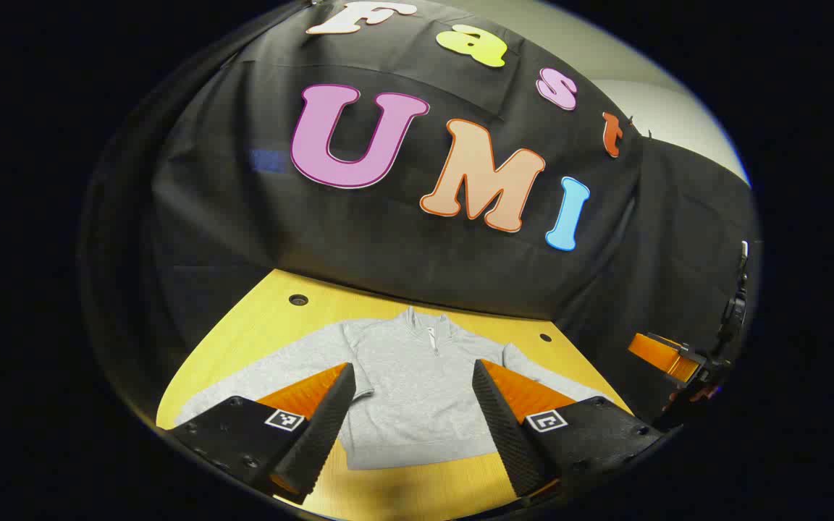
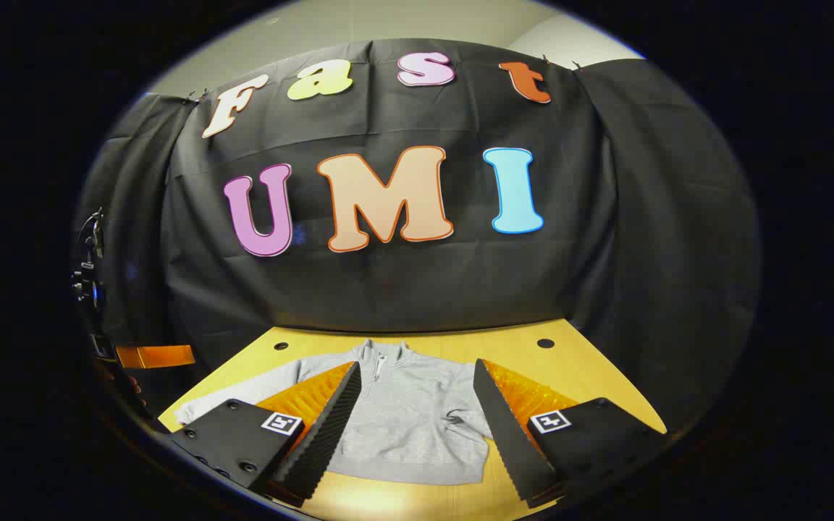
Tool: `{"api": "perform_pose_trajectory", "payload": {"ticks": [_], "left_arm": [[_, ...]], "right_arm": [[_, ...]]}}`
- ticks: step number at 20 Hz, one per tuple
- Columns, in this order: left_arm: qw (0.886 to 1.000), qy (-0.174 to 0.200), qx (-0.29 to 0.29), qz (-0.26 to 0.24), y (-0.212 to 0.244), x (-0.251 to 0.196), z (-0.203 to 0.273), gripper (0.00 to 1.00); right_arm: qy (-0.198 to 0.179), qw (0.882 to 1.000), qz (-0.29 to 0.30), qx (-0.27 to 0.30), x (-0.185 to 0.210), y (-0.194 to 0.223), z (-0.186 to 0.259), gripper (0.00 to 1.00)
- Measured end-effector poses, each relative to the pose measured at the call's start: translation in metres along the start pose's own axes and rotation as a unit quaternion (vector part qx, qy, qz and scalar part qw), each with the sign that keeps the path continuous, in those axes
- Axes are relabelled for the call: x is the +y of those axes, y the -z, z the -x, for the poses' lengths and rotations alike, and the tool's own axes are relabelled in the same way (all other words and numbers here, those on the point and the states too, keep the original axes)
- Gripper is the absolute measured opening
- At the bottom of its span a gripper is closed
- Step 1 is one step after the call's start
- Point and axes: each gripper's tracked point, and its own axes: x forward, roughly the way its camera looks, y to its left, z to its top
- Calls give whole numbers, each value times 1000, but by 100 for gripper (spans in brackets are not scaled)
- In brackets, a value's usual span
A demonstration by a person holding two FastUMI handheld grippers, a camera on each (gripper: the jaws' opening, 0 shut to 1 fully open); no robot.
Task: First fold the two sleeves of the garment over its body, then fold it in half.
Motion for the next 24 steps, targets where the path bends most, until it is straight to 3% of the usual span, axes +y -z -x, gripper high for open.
{"api": "perform_pose_trajectory", "payload": {"ticks": [7,13,17,18,24], "left_arm": [[1000,-10,2,2,3,-5,1,95],[1000,-20,6,7,8,-6,2,95],[1000,-28,4,12,9,-3,2,95],[999,-33,4,12,8,-1,2,95],[998,-59,5,19,9,10,4,95]], "right_arm": [[33,999,-7,6,-39,6,-1,98],[36,999,-8,13,-67,10,1,97],[66,997,-5,30,-122,20,6,94],[79,996,-4,38,-139,24,8,98],[139,987,5,83,-239,63,14,98]]}}
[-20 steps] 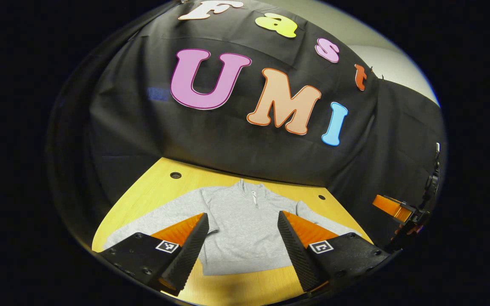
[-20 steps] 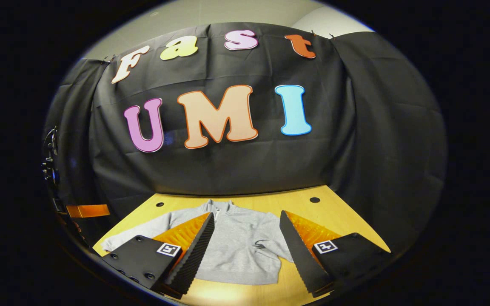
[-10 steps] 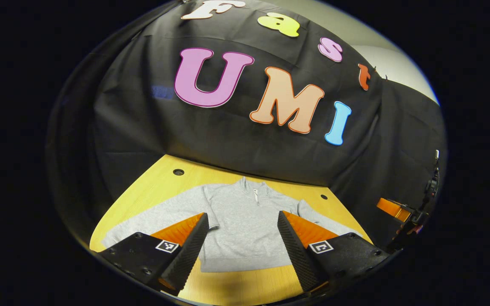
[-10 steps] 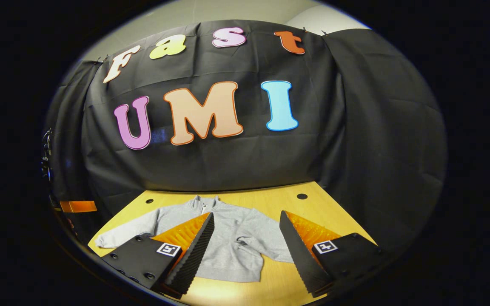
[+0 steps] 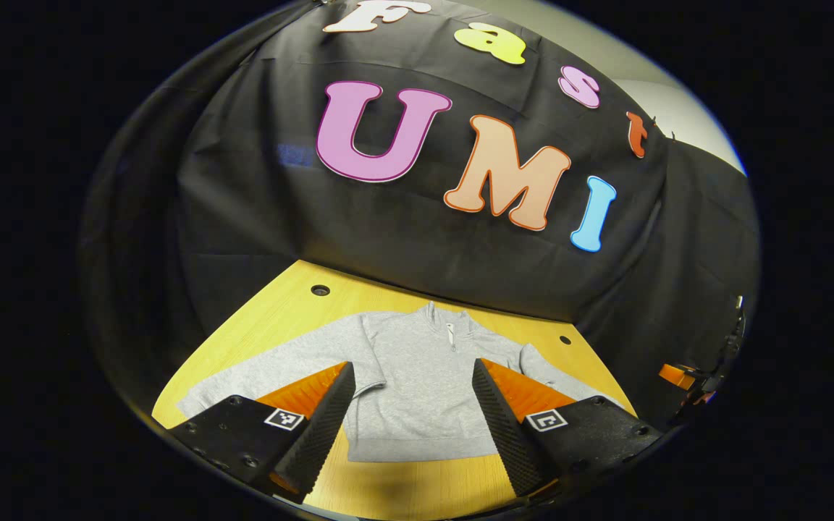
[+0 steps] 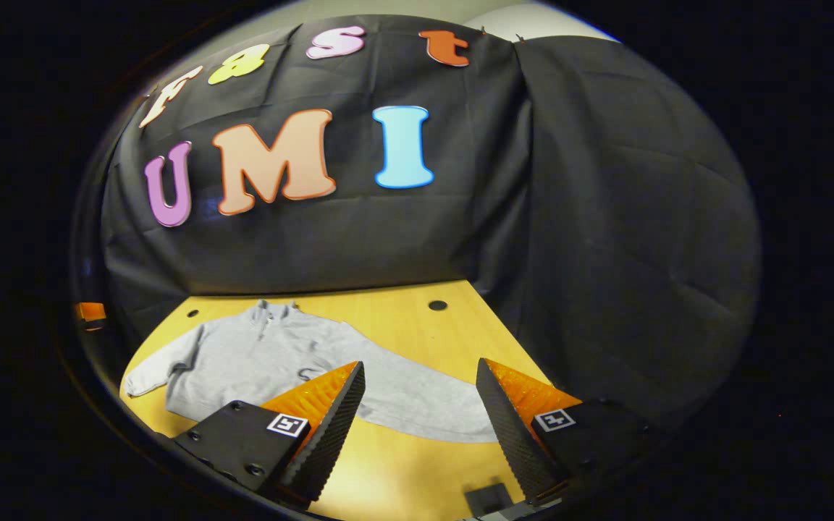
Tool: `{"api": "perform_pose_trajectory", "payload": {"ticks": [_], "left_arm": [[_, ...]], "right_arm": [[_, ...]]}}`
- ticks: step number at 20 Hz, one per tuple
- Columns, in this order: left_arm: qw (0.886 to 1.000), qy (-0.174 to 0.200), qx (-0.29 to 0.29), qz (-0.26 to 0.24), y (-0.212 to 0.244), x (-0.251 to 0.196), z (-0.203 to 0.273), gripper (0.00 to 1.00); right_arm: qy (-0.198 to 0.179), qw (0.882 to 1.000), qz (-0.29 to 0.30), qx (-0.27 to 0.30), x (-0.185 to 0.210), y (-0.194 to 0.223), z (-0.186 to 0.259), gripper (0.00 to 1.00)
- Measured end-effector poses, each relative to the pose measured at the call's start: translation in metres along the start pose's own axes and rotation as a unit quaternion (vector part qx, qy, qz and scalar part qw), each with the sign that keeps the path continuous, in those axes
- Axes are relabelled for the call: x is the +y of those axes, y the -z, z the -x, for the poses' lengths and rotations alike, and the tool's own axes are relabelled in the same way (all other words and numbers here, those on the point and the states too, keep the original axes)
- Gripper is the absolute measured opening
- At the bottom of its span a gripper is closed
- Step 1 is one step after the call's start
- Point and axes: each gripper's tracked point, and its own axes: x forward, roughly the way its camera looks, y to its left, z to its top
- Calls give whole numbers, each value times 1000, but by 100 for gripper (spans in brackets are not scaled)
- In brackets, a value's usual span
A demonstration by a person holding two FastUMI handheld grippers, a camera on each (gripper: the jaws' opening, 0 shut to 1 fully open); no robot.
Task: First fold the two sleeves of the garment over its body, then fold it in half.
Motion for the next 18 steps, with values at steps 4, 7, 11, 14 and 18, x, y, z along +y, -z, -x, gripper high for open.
{"api": "perform_pose_trajectory", "payload": {"ticks": [4,7,11,14,18], "left_arm": [[1000,-12,2,-6,-1,2,-1,95],[1000,-21,5,-11,3,2,-1,95],[999,-32,12,-26,9,-1,2,95],[998,-36,21,-41,15,-8,2,95],[999,-31,27,-34,21,-22,3,94]], "right_arm": [[25,999,-5,27,-46,27,-21,98],[37,997,-7,69,-72,59,-40,97],[41,993,-20,112,-95,97,-63,94],[30,988,-18,147,-100,128,-81,94],[36,979,5,199,-109,167,-102,98]]}}
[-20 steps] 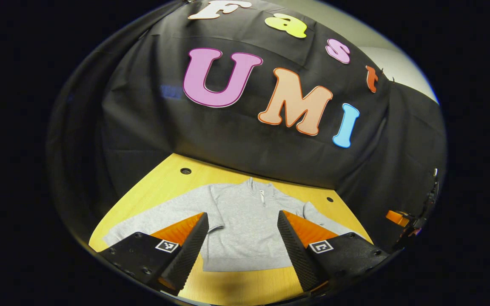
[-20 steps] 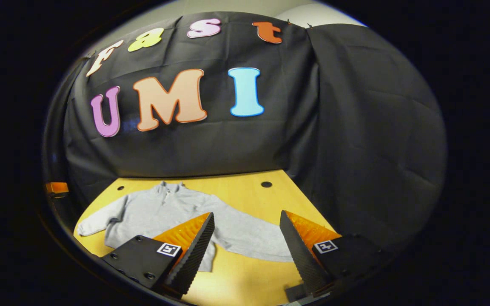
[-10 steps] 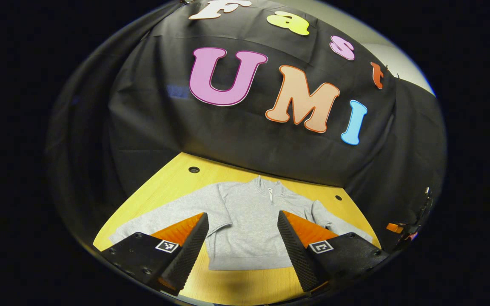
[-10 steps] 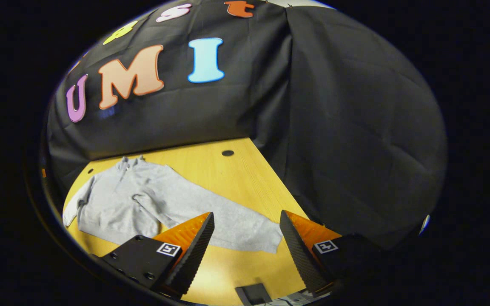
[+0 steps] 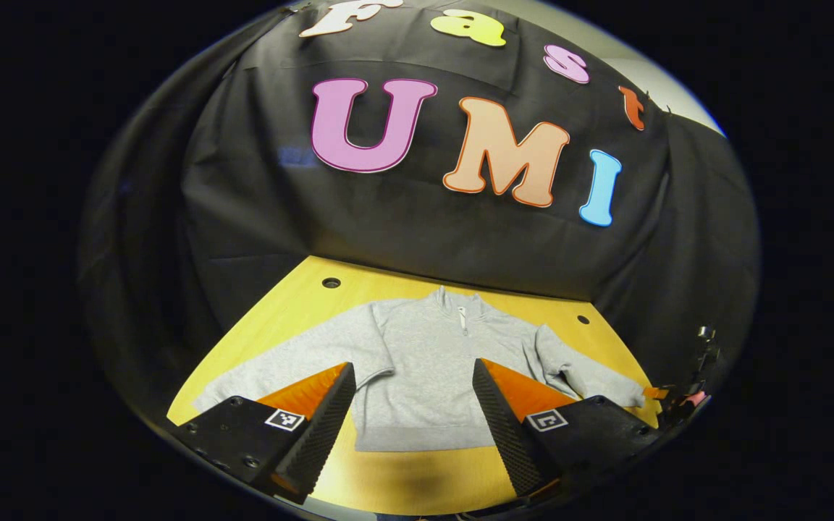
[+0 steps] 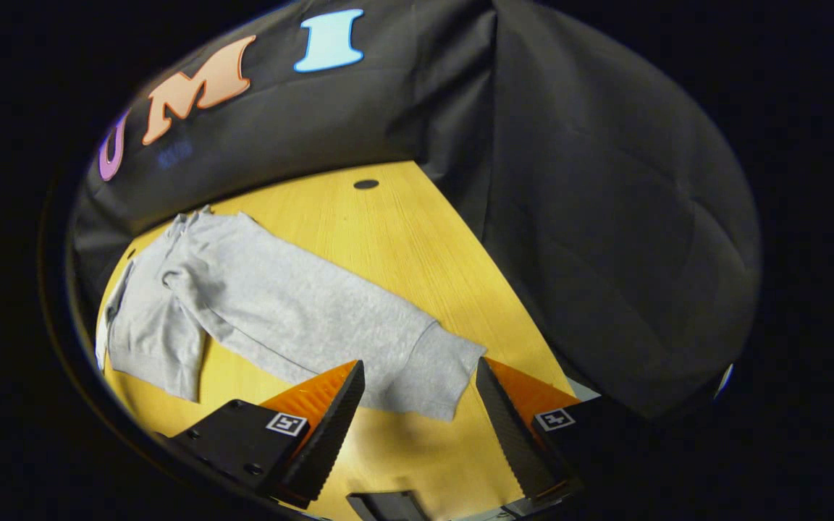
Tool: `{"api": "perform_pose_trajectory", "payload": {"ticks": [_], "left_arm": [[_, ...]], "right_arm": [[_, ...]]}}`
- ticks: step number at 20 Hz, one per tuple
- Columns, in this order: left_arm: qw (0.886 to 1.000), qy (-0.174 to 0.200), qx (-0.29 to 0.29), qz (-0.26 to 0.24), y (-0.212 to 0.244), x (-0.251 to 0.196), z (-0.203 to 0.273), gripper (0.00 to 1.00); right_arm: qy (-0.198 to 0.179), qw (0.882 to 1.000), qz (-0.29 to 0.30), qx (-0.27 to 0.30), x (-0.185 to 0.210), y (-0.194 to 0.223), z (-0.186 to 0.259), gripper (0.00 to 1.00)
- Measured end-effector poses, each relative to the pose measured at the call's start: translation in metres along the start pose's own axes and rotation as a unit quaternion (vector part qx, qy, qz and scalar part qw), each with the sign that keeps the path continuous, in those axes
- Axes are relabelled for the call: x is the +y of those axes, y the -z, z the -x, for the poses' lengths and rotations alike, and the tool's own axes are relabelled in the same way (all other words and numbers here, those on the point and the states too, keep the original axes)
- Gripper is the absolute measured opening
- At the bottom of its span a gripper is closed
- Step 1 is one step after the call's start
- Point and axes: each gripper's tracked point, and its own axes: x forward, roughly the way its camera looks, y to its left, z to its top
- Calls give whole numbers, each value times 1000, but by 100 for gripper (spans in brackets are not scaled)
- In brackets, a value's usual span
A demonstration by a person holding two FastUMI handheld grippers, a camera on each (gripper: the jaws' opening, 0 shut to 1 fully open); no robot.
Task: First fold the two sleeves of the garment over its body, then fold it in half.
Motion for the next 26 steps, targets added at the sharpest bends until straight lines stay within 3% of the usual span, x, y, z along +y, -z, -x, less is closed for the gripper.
{"api": "perform_pose_trajectory", "payload": {"ticks": [1,2,5,6,11,12,13,15,16,18,21,22,26], "left_arm": [[1000,1,3,2,4,-3,0,94],[1000,-1,6,1,5,-4,-1,94],[1000,-10,12,-3,9,-5,3,94],[1000,-13,14,-3,11,-5,4,94],[999,-36,16,3,16,0,9,95],[999,-36,16,7,16,0,9,95],[999,-38,17,10,17,1,8,95],[999,-39,15,15,19,0,7,94],[999,-38,15,17,20,0,5,94],[999,-35,16,19,23,0,4,95],[999,-27,18,17,23,-1,1,95],[999,-22,19,17,24,-1,0,95],[1000,5,24,12,24,3,-7,95]], "right_arm": [[-1,1000,1,7,3,3,-2,94],[-4,1000,1,11,3,5,-6,98],[-9,1000,13,19,2,11,-14,94],[-11,999,18,25,2,14,-16,98],[-26,999,13,35,0,17,-19,95],[-29,999,13,37,1,18,-20,86],[-31,999,15,38,1,18,-19,84],[-29,998,17,44,1,17,-19,65],[-33,998,17,47,5,17,-17,53],[-33,998,15,52,15,16,-13,21],[-25,998,29,47,29,21,-13,22],[-24,998,32,43,30,17,-8,11],[-17,999,23,16,33,0,19,11]]}}
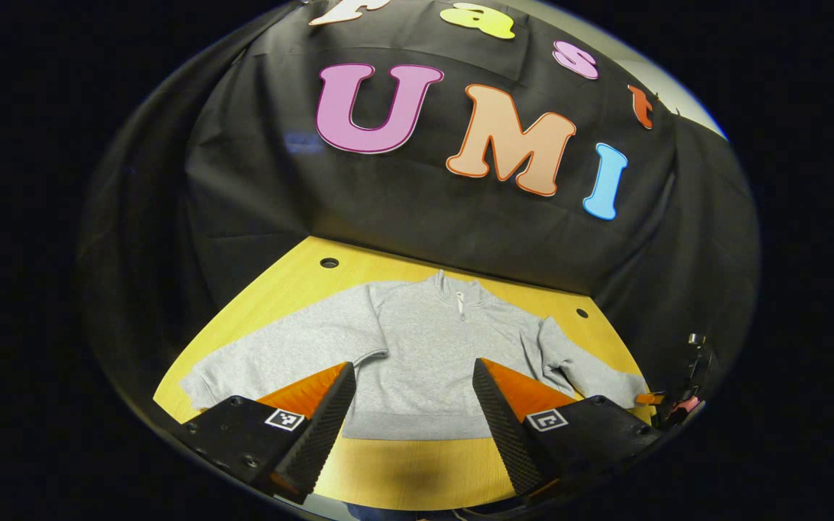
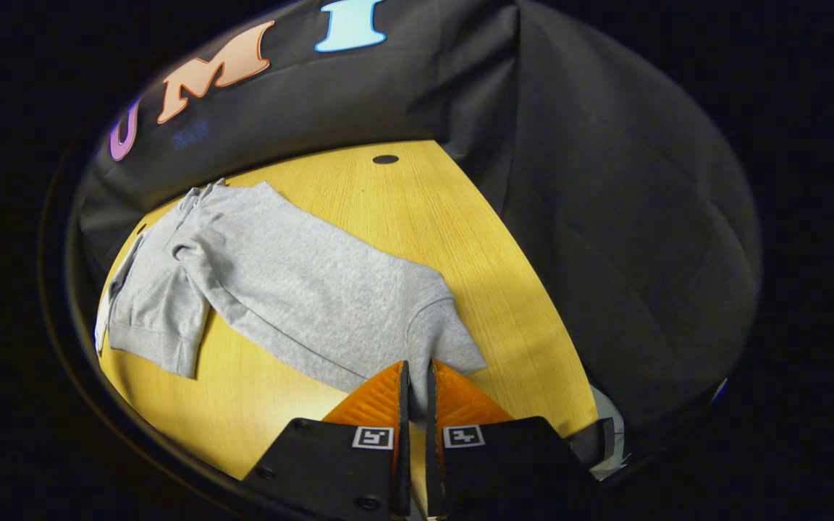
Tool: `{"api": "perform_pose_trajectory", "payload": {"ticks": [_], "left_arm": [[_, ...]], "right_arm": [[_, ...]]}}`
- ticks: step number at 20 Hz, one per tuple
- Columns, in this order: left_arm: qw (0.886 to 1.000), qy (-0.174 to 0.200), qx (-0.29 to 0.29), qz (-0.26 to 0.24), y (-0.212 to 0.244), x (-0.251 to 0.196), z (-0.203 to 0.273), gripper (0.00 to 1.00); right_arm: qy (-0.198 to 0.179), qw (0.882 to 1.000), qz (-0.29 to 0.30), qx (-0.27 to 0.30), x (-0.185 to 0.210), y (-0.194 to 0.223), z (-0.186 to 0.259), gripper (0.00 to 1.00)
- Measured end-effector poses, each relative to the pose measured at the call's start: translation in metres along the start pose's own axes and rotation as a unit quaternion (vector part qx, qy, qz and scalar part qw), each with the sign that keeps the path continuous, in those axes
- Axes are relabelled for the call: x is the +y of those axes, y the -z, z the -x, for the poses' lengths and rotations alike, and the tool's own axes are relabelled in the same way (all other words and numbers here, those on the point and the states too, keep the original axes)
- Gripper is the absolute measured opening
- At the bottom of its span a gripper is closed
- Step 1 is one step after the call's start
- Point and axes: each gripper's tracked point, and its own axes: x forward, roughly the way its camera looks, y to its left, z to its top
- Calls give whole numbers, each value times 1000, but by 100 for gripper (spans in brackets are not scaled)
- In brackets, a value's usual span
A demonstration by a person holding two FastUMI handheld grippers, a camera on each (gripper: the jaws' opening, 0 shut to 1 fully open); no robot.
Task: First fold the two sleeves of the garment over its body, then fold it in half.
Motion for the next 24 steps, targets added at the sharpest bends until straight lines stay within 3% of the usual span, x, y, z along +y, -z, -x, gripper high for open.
{"api": "perform_pose_trajectory", "payload": {"ticks": [5,11,17,23,24], "left_arm": [[1000,29,7,-5,-6,20,-3,95],[997,68,11,-19,-14,43,-4,94],[997,78,5,-22,-22,68,-2,95],[999,46,0,-2,-19,112,10,95],[999,37,-2,1,-17,121,13,95]], "right_arm": [[6,999,-31,-30,35,-21,34,11],[-31,995,-29,-96,118,-78,92,11],[-91,986,-19,-135,214,-124,125,11],[-179,972,-31,-146,318,-158,128,11],[-201,968,-36,-144,337,-163,129,4]]}}
